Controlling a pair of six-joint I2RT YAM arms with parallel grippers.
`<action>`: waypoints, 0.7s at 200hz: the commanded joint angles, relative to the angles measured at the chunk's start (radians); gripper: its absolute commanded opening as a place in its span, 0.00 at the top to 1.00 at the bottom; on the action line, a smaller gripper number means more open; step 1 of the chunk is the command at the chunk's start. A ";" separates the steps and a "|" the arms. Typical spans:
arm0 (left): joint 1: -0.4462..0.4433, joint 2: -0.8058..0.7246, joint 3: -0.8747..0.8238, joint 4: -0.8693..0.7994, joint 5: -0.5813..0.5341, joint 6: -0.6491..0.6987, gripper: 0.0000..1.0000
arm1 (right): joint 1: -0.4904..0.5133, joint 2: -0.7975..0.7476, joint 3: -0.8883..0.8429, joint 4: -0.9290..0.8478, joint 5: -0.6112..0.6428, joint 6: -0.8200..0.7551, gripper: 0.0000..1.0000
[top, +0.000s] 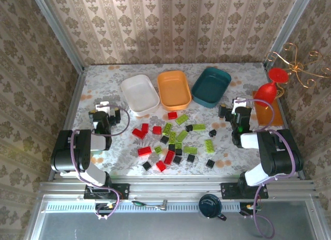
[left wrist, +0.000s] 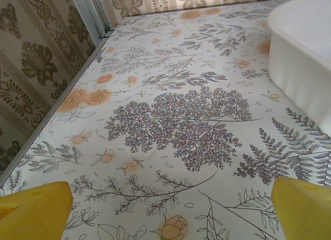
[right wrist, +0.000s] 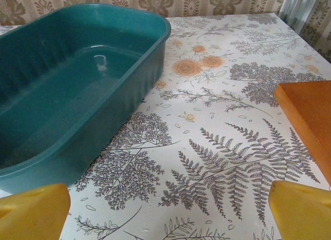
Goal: Sort the legos into containers by color
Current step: Pick up the lego from the center of the table.
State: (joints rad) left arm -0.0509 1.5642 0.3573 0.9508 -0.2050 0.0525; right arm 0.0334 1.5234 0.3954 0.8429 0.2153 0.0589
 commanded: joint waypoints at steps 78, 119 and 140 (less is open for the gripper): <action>-0.032 -0.033 0.013 -0.008 -0.073 -0.004 0.00 | 0.003 -0.006 0.002 0.021 0.005 0.007 0.00; -0.056 -0.073 -0.010 0.024 -0.120 0.027 0.00 | 0.005 -0.104 0.118 -0.280 0.047 0.027 0.00; -0.060 -0.175 0.051 -0.170 -0.154 0.016 0.00 | 0.007 -0.124 0.155 -0.389 0.056 0.053 0.00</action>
State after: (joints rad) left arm -0.1040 1.4937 0.3546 0.9226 -0.2905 0.0574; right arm 0.0334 1.4403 0.4908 0.6323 0.2298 0.0685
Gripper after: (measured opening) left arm 0.999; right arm 0.999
